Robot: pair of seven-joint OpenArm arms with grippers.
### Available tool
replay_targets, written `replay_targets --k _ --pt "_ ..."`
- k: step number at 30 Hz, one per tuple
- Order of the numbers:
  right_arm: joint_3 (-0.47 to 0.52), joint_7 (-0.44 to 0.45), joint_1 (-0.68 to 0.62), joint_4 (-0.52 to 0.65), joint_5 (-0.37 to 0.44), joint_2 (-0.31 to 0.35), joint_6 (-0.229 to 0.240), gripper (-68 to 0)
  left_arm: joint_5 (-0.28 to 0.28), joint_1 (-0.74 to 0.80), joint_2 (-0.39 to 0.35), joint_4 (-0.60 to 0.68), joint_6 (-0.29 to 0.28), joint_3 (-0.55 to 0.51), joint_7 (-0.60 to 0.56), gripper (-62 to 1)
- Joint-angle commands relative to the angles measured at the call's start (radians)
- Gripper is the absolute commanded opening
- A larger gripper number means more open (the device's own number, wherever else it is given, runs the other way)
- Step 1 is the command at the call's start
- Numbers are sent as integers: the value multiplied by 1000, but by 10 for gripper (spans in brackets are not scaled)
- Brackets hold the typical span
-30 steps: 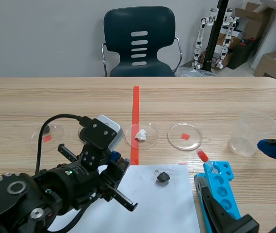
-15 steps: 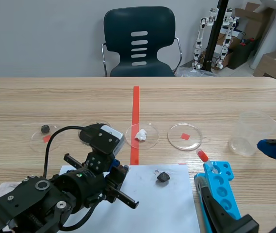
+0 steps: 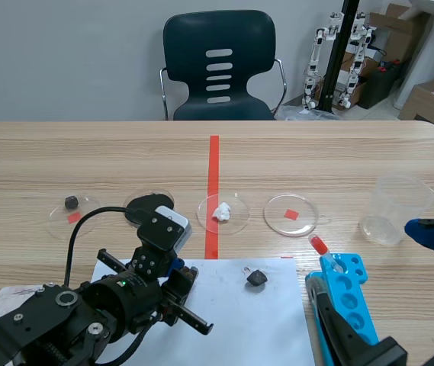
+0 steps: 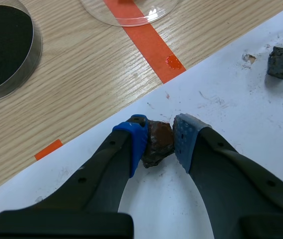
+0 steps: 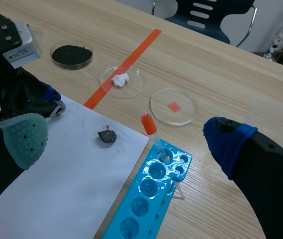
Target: Put the middle mineral back
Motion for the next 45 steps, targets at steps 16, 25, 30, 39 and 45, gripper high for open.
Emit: replay_targets --k 16,25,30,39,45 --pt "2 15 9 5 6 8 -4 4 -5 0 7 14 2 -3 -14 -345" --pt "2 15 9 5 6 8 -4 4 39 0 2 15 -31 -3 -35 14" --pt "2 15 9 5 6 8 -4 4 48 6 -3 31 -69 -3 -36 14" --pt "2 15 9 5 6 8 -4 4 48 22 -17 84 -69 -5 -36 14" --pt "2 15 9 5 6 8 -4 4 48 23 -17 84 -69 -5 -35 14"
